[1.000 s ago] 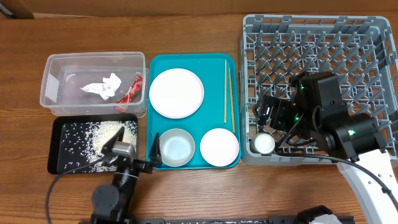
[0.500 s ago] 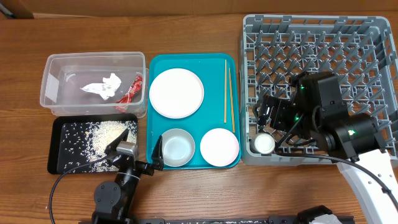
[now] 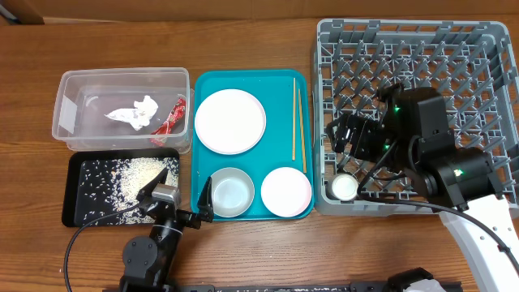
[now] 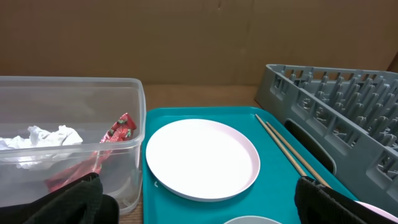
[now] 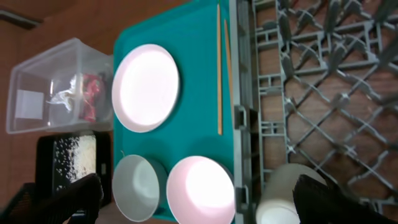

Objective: Sort waste into correct bins and load items into the dishwasher
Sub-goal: 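Grasp the grey bowl with the right gripper and carry it to the rack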

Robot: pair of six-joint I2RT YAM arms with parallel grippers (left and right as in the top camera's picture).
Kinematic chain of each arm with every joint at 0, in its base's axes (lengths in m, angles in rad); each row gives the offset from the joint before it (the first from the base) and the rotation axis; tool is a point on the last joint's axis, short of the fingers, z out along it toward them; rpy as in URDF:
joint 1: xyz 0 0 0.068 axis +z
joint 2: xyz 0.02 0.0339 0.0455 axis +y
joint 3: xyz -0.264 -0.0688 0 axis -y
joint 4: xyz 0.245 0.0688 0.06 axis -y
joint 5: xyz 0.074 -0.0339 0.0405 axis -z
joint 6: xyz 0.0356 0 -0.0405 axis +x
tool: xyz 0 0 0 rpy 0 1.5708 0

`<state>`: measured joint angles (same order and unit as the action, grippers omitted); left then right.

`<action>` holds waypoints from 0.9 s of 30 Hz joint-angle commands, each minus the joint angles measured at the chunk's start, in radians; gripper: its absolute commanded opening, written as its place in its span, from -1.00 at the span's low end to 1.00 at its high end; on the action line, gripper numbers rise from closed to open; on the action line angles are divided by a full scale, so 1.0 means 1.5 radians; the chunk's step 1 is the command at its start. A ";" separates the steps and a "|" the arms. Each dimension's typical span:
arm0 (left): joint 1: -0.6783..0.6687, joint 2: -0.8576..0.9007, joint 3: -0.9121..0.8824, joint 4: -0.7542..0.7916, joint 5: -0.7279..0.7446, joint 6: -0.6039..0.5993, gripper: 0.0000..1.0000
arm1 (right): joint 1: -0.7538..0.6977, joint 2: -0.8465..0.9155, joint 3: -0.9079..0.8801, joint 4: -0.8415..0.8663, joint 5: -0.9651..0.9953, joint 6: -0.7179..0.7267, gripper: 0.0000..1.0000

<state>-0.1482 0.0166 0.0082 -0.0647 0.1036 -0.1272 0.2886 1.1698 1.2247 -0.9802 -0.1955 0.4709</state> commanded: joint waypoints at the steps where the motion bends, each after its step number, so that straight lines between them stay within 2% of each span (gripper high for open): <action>1: 0.003 -0.007 -0.002 -0.001 0.011 0.000 1.00 | -0.001 0.000 0.008 0.017 -0.006 0.003 1.00; 3: 0.003 -0.007 -0.002 -0.001 0.011 0.000 1.00 | -0.001 0.000 0.008 0.020 -0.031 0.003 0.98; 5: 0.003 -0.007 -0.002 -0.001 0.011 0.000 1.00 | 0.010 0.005 0.008 0.025 -0.055 0.003 0.72; 7: 0.003 -0.007 -0.002 -0.001 0.011 0.000 1.00 | 0.041 0.018 0.008 0.025 -0.052 -0.016 0.68; 11: 0.003 -0.007 -0.002 -0.001 0.011 0.000 1.00 | 0.138 0.060 0.008 0.019 -0.003 -0.022 0.57; 16: 0.003 -0.007 -0.002 -0.001 0.011 0.000 1.00 | 0.255 0.137 0.008 -0.004 0.102 -0.022 0.54; 19: 0.003 -0.007 -0.002 -0.001 0.011 0.000 1.00 | 0.280 0.197 0.008 -0.012 0.122 -0.024 0.34; 23: 0.003 -0.007 -0.002 -0.001 0.011 0.000 1.00 | 0.291 0.279 0.008 -0.019 0.028 -0.091 -0.02; 25: 0.003 -0.007 -0.002 -0.001 0.011 0.000 1.00 | 0.303 0.311 0.008 -0.017 -0.052 -0.127 -0.01; 27: 0.003 -0.007 -0.002 -0.001 0.011 0.000 1.00 | 0.315 0.333 0.008 -0.007 -0.063 -0.118 -0.02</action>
<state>-0.1482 0.0166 0.0082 -0.0647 0.1055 -0.1272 0.7288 1.6394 1.2247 -1.0054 -0.1802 0.3458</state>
